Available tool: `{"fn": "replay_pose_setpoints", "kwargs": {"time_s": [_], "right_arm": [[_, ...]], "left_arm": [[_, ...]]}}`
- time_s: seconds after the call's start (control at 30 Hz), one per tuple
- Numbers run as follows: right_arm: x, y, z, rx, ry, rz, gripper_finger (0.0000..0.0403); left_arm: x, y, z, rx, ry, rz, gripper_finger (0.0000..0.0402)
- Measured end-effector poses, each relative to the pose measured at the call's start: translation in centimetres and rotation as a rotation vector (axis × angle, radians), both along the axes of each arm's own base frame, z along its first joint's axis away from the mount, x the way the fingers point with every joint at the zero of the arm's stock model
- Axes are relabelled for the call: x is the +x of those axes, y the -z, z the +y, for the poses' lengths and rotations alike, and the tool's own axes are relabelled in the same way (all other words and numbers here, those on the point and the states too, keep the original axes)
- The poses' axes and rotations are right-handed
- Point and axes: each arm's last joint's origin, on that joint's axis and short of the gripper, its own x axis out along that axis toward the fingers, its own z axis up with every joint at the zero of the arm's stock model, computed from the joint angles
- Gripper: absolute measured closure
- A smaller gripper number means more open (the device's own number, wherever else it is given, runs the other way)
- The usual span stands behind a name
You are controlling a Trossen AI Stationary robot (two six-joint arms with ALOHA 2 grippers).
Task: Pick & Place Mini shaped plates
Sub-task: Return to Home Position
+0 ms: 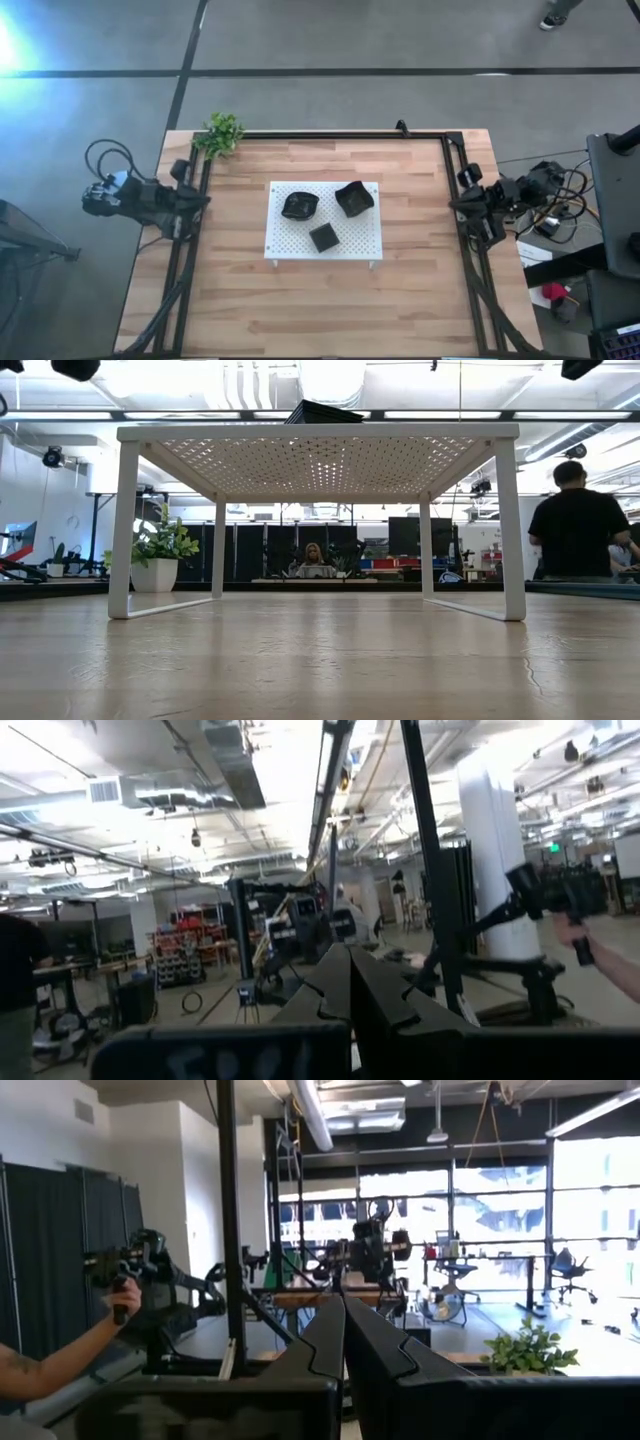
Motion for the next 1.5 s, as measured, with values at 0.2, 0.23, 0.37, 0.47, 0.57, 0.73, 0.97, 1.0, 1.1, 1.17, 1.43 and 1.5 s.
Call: {"fn": "replay_pose_setpoints", "kwargs": {"time_s": [0.2,0.23,0.37,0.47,0.57,0.73,0.97,1.0,1.1,1.17,1.43,1.5], "right_arm": [[-0.5,0.0,-0.3,0.017,0.0,-0.027,0.0394],[-0.6,0.1,-0.4,0.019,-0.001,-0.03,0.0394],[-0.7,0.4,-0.4,0.023,0.0,-0.036,0.0394],[-0.6,0.5,-0.4,0.022,-0.005,-0.038,0.0394],[-0.6,0.4,-0.4,0.032,-0.007,-0.053,0.0394],[-0.1,1.3,-0.1,0.024,-0.01,-0.027,0.0394],[1.7,4.9,1.2,0.014,-0.013,-0.004,0.0394],[1.9,5.5,1.3,0.013,-0.014,-0.004,0.0394],[2.4,7.0,1.7,0.0,-0.011,0.003,0.0394],[2.7,7.9,1.9,-0.017,-0.009,0.017,0.0394],[3.5,10.9,2.4,-0.043,-0.009,0.057,0.0394],[3.5,11.1,2.4,-0.042,-0.012,0.076,0.0394]], "left_arm": [[0.1,0.3,0.0,0.001,-0.011,0.014,0.0402],[0.3,0.6,0.0,0.002,-0.016,0.023,0.0402],[0.6,1.2,-0.1,0.005,-0.023,0.044,0.0402],[1.0,1.9,-0.2,0.008,-0.035,0.068,0.0402],[1.1,2.1,-0.2,0.012,-0.039,0.063,0.0402],[1.9,3.6,-0.4,0.027,-0.042,0.098,0.0402],[3.2,6.7,-0.7,0.054,-0.047,0.145,0.0402],[3.3,7.1,-0.8,0.052,-0.046,0.148,0.0402],[3.6,7.9,-0.9,0.05,-0.046,0.149,0.0402],[3.7,8.3,-0.9,0.048,-0.046,0.148,0.0402],[4.2,10.0,-1.0,0.036,-0.04,0.172,0.0401],[4.3,10.3,-1.0,0.031,-0.038,0.179,0.0401]]}}
